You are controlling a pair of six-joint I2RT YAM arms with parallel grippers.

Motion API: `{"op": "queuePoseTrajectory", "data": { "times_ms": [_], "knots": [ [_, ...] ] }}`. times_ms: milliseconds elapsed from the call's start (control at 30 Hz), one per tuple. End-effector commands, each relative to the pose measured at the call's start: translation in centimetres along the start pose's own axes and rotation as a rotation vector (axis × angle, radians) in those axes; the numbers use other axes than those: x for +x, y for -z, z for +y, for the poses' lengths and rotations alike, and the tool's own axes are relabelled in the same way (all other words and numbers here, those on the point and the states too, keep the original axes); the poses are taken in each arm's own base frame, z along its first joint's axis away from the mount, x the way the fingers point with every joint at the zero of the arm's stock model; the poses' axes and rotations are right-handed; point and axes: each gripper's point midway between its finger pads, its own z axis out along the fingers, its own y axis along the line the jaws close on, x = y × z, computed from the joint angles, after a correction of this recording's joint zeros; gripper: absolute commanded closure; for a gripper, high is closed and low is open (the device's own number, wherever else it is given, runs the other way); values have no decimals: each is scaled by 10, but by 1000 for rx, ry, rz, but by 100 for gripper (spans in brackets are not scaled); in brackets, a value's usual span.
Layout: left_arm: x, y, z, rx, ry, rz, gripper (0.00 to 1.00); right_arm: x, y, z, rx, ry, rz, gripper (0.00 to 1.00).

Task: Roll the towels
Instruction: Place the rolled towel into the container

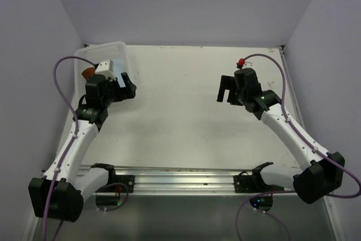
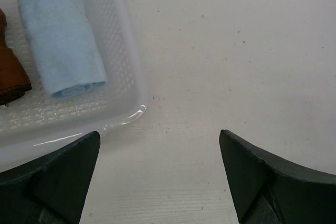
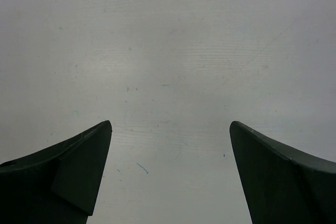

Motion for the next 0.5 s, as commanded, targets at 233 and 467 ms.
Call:
{"op": "queuePoseTrajectory", "data": {
  "times_ms": [233, 467],
  "knots": [
    [-27, 3, 2, -29, -31, -92, 0, -15, -8, 0, 22, 29, -29, 1],
    [-23, -2, 4, -34, -29, -80, 0, -8, -14, 0, 23, 15, -16, 1]
  ]
}}
